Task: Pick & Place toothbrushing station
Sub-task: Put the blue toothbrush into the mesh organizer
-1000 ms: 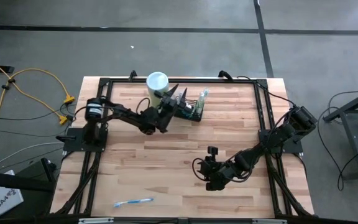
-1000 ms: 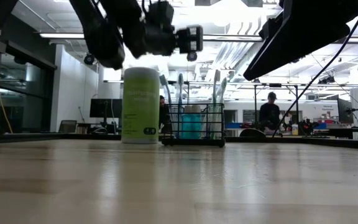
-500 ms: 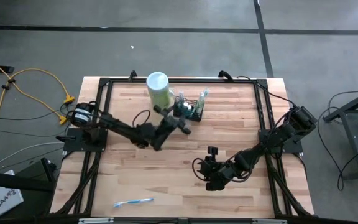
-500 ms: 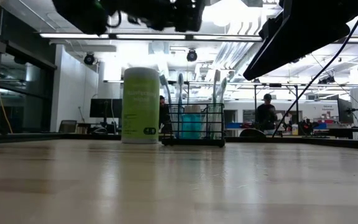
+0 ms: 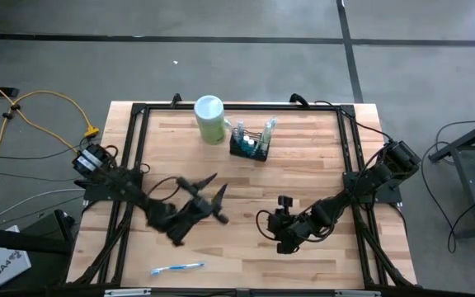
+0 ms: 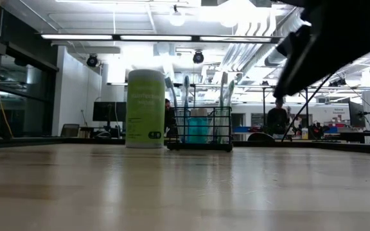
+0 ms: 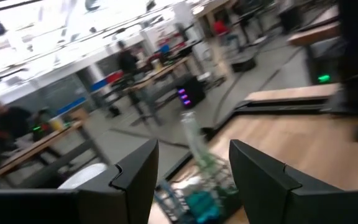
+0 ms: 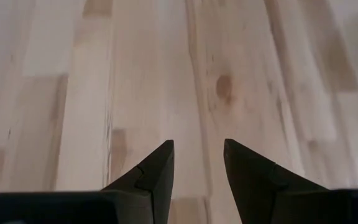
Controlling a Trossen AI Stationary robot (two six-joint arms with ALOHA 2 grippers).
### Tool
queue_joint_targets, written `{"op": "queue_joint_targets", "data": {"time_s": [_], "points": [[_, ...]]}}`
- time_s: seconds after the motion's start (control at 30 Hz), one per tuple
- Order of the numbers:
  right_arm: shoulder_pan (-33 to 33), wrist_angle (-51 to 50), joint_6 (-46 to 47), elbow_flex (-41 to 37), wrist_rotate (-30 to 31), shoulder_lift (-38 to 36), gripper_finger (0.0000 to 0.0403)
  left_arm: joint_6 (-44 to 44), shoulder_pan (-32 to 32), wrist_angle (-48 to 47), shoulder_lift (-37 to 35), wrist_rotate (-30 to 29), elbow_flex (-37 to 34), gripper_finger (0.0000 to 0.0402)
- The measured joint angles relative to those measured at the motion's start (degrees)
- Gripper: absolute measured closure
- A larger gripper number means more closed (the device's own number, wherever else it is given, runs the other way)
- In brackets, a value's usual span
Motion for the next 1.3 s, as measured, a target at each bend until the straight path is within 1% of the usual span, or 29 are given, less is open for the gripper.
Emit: {"op": "queue_joint_targets", "data": {"time_s": [0.13,0.37,0.47,0.7,0.83,0.97,1.1,1.23,1.3], "points": [[0.19,-3.22,2.56,0.0,-2.6,0.0,0.027,-0.48,-5.22,-0.08,-0.84,-0.11,0.0,0.0211],[2.06,-4.95,2.86,0.0,-2.4,-1.22,0.027,-3.57,-12.15,-0.1,-0.93,-2.11,0.0,0.0211],[2.95,-5.06,2.85,0.0,-2.39,-2.33,0.027,-6.11,-14.4,-0.14,-0.93,-3.76,0.0,0.0211],[4.35,-5.55,2.86,0.0,-2.38,-4.96,0.027,-12.53,-18.21,-0.43,-0.93,-3.82,0.0,0.0211],[4.5,-5.6,2.86,0.0,-2.32,-4.98,0.027,-20.12,-20.63,-0.57,-0.93,-3.82,0.0,0.0211],[4.43,-5.49,2.86,0.0,-2.27,-4.98,0.027,-32.92,-22.62,-3.6,-0.15,-3.77,0.0,0.0211],[4.07,-5.49,2.84,0.0,-2.12,-4.98,0.027,-43.7,-23.61,-5.3,1.84,-3.76,-0.03,0.0211],[4.07,-5.49,2.72,0.0,-2.1,-4.98,0.027,-51.41,-24.26,-5.61,3.89,-3.42,-0.04,0.0211],[3.98,-5.49,2.54,0.0,-2.1,-4.98,0.027,-53.28,-24.59,-5.77,4.72,-1.36,-0.07,0.0211]]}}
